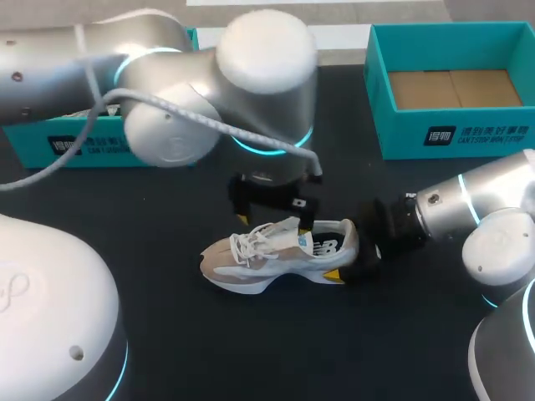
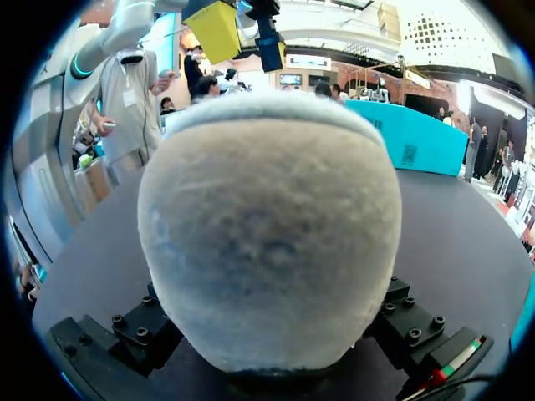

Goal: Take the shoe out of the shoebox, open the shoe tongue, remove and reinsert the insole, then place the shoe into the shoebox

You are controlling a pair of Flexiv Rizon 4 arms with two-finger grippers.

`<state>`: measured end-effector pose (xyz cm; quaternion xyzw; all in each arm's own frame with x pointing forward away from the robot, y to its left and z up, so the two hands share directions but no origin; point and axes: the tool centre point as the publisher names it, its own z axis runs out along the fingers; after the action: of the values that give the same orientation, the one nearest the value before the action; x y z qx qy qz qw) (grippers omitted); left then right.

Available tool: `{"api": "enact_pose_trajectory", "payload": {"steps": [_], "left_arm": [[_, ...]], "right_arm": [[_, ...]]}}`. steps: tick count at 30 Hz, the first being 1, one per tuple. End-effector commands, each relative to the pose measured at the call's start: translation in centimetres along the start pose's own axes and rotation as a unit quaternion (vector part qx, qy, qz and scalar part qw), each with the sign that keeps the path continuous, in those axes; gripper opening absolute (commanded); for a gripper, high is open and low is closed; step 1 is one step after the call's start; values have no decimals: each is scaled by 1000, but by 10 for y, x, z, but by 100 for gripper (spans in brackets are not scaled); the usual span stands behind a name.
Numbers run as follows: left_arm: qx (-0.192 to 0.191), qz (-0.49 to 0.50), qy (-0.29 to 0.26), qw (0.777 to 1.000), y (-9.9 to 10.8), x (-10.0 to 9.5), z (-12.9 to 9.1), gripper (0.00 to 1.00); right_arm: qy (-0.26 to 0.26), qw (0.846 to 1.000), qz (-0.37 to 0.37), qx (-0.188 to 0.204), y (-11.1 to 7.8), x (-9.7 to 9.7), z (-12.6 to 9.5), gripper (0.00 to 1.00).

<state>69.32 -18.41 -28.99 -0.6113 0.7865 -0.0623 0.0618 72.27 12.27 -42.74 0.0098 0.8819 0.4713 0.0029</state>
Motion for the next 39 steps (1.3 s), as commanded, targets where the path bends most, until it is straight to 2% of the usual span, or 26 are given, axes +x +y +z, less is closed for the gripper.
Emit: {"api": "enact_pose_trajectory", "payload": {"steps": [1, 9, 16, 20, 27, 35, 36, 37, 38, 39], "left_arm": [[19, -58, -48, 997, -6, 22, 15, 100], [16, -72, -47, 996, -12, 36, 34, 100], [0, -77, -64, 995, -7, 35, 51, 100], [-9, -80, -77, 994, -3, 28, 60, 100], [-22, -99, -105, 989, 2, 4, 73, 100], [-24, -102, -117, 988, 11, -17, 69, 100], [-24, -102, -116, 988, 12, -19, 68, 98], [-24, -103, -116, 988, 13, -19, 67, 82], [-26, -104, -113, 988, 14, -20, 67, 74], [-26, -105, -111, 988, 14, -20, 66, 42]], "right_arm": [[-1, 1000, 0, 1, -2, -2, 8, 0], [-1, 1000, 0, 1, -2, -2, 8, 0], [-1, 1000, 0, 1, -2, -2, 8, 0], [-1, 1000, 0, 1, -2, -2, 8, 0], [-1, 1000, 0, 1, -2, -2, 8, 0], [-1, 1000, 0, 1, -2, -2, 8, 0], [-1, 1000, 0, 1, -2, -2, 8, 0], [-1, 1000, 0, 1, -2, -2, 8, 0], [-1, 1000, 0, 1, -2, -2, 8, 0], [-1, 1000, 0, 1, -2, -2, 8, 0]]}}
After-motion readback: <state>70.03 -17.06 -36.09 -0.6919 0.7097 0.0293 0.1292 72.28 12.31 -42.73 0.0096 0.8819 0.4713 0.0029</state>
